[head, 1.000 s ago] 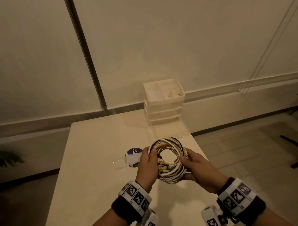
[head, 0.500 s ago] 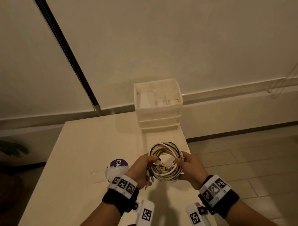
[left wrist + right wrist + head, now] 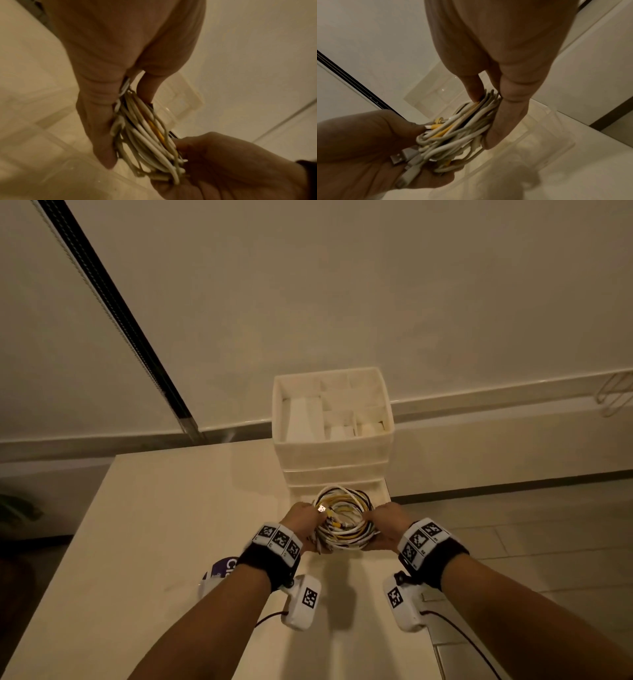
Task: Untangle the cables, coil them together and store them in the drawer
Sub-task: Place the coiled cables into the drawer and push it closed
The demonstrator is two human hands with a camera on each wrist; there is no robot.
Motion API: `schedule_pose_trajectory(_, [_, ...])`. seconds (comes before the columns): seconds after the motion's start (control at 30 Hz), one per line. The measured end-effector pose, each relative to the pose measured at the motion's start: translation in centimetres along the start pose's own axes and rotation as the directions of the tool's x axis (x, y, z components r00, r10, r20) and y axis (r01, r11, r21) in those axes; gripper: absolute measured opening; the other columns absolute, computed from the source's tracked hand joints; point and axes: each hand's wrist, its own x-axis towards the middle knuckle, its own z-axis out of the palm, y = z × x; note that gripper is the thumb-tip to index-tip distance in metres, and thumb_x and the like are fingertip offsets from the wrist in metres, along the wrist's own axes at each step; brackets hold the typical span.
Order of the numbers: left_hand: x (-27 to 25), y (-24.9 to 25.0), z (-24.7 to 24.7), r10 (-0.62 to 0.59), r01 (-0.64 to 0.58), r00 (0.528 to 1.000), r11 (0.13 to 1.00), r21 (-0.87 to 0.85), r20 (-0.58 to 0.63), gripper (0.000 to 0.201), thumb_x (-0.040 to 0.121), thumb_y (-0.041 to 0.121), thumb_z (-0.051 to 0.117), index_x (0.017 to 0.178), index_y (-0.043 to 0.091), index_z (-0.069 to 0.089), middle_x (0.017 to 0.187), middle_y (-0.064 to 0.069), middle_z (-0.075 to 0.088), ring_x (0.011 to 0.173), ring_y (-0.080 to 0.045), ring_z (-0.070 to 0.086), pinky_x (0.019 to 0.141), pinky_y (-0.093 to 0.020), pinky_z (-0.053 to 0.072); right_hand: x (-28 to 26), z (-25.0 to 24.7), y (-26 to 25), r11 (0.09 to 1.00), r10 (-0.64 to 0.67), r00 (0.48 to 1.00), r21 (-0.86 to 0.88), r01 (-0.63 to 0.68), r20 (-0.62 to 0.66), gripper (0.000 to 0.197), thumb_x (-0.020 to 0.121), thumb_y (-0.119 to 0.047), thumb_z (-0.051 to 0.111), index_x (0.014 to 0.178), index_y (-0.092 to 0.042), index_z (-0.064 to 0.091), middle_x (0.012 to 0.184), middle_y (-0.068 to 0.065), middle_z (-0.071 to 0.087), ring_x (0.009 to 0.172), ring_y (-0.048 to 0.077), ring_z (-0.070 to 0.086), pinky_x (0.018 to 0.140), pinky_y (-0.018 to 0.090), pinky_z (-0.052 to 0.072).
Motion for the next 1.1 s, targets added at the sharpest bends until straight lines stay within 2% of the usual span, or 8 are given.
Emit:
schedule_pose_trajectory(0.23, [6.0, -0.8, -0.8, -0.045, 0.038, 0.998, 0.984, 0.174, 0.038, 0.023, 0.093, 0.012, 0.056, 0.114, 0.002, 0.056, 0.108, -0.017, 0.057, 0.107, -0.04, 0.063, 0.087, -0.053, 0.056, 3.2, 0.4, -1.2, 0.978, 0.131, 0.989, -0.154, -0.139, -0.065, 0.017, 0.094, -0.008, 0.056, 0.08, 0.001, 0.052, 0.075, 0.019, 0.062, 0.058, 0.031, 0.064, 0.042, 0.037, 0.057])
schedule_pose_trajectory(0.33, [8.0, -1.4, -1.1, 0.021, -0.022, 1.0, 0.979, 0.203, 0.005, 0.035, 0.082, 0.015, 0.062, 0.109, -0.008, 0.062, 0.101, -0.019, 0.064, 0.099, -0.039, 0.065, 0.091, -0.055, 0.053, 4.3, 0.6, -1.6, 0.973, 0.13, 0.988, -0.182, -0.144, -0.087, 0.018, 0.093, -0.011, 0.058, 0.081, -0.001, 0.05, 0.079, 0.018, 0.061, 0.057, 0.031, 0.065, 0.047, 0.039, 0.059])
schedule_pose_trajectory(0.43, [8.6, -1.7, -0.9, 0.074, -0.069, 0.995, 0.995, 0.077, -0.06, 0.016, 0.076, 0.01, 0.058, 0.087, 0.002, 0.067, 0.093, -0.027, 0.069, 0.086, -0.044, 0.068, 0.077, -0.06, 0.056, 5.9, 0.7, -1.2, 0.981, 0.083, 0.991, -0.167, -0.1, -0.105, 0.019, 0.094, -0.016, 0.059, 0.093, 0.002, 0.052, 0.082, 0.017, 0.063, 0.06, 0.032, 0.066, 0.058, 0.044, 0.06])
schedule_pose_trajectory(0.5, [8.6, -2.0, -0.7, 0.107, -0.108, 0.991, 0.994, -0.003, -0.083, 0.015, 0.086, 0.0, 0.055, 0.091, 0.005, 0.068, 0.086, -0.021, 0.068, 0.075, -0.038, 0.067, 0.065, -0.048, 0.059, 6.5, 1.0, -0.6, 0.981, 0.04, 0.992, -0.186, -0.062, -0.12, 0.025, 0.094, -0.021, 0.059, 0.104, 0.002, 0.056, 0.093, 0.02, 0.067, 0.068, 0.036, 0.069, 0.066, 0.051, 0.06])
schedule_pose_trajectory(0.7, [9.2, -3.1, 0.1, 0.274, -0.261, 0.935, 0.962, 0.086, -0.224, 0.039, 0.086, -0.001, 0.061, 0.123, 0.01, 0.063, 0.114, -0.01, 0.069, 0.106, -0.027, 0.064, 0.094, -0.039, 0.052, 7.4, 2.2, 1.1, 0.955, -0.085, 0.976, -0.297, 0.022, -0.201, 0.027, 0.093, -0.028, 0.058, 0.116, -0.014, 0.056, 0.114, 0.016, 0.062, 0.086, 0.034, 0.069, 0.053, 0.046, 0.06])
schedule_pose_trajectory(0.8, [8.5, -2.5, 0.5, 0.284, -0.212, 0.926, 0.936, 0.28, -0.249, 0.045, 0.093, 0.005, 0.053, 0.138, 0.003, 0.047, 0.134, -0.016, 0.057, 0.124, -0.032, 0.054, 0.1, -0.033, 0.043, 7.4, 2.4, 1.4, 0.938, -0.133, 0.969, -0.343, 0.055, -0.209, 0.021, 0.091, -0.024, 0.061, 0.109, -0.012, 0.058, 0.111, 0.016, 0.062, 0.085, 0.034, 0.068, 0.053, 0.046, 0.06])
schedule_pose_trajectory(0.93, [6.1, -2.2, -0.3, 0.278, -0.177, 0.945, 0.878, 0.446, -0.173, 0.05, 0.097, 0.009, 0.048, 0.145, 0.004, 0.035, 0.142, -0.017, 0.05, 0.128, -0.031, 0.05, 0.097, -0.029, 0.039, 7.3, 1.5, 1.7, 0.915, -0.196, 0.964, -0.386, 0.113, -0.181, 0.042, 0.091, -0.02, 0.061, 0.129, -0.006, 0.048, 0.118, 0.017, 0.061, 0.089, 0.035, 0.068, 0.06, 0.045, 0.061])
schedule_pose_trajectory(1.1, [5.6, -1.8, -6.3, 0.405, -0.243, 0.842, 0.875, 0.418, -0.358, 0.033, 0.082, 0.01, 0.056, 0.113, 0.019, 0.064, 0.104, -0.005, 0.07, 0.093, -0.028, 0.067, 0.086, -0.036, 0.053, 6.5, -4.0, 1.1, 0.832, -0.477, 0.823, -0.461, 0.309, -0.309, 0.028, 0.09, -0.008, 0.055, 0.118, -0.01, 0.059, 0.099, 0.007, 0.068, 0.077, 0.029, 0.069, 0.073, 0.047, 0.059])
